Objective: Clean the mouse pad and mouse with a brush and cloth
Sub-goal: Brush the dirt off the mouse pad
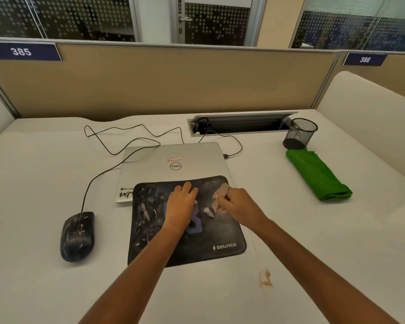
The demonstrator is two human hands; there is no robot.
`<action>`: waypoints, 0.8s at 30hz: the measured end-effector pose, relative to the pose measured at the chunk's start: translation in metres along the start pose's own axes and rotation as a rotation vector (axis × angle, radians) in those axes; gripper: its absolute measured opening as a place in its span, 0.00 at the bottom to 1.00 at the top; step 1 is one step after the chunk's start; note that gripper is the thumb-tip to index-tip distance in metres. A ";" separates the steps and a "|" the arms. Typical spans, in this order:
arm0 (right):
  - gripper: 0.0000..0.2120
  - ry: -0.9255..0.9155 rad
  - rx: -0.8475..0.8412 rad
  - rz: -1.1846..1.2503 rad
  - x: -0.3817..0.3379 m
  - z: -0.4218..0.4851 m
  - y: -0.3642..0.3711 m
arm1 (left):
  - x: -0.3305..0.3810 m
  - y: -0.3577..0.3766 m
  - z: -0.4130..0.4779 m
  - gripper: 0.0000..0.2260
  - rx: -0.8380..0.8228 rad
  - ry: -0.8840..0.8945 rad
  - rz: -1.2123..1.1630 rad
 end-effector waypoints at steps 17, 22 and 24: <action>0.15 -0.001 -0.036 -0.005 0.001 -0.017 0.000 | 0.004 0.001 -0.012 0.24 -0.051 -0.015 0.019; 0.15 0.036 -0.018 0.034 -0.004 -0.016 -0.013 | 0.006 -0.004 -0.014 0.24 -0.078 -0.023 -0.025; 0.15 -0.027 0.092 0.068 -0.012 -0.015 -0.008 | 0.007 -0.003 -0.019 0.25 -0.080 -0.034 -0.027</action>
Point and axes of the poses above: each hand's wrist, its own z-axis towards the middle knuckle, its own y-axis out of the palm, x = y × z, the point moved 2 cm from there along z, towards the middle knuckle, and after that the axes turned 13 degrees about -x, right-handed, at the moved point
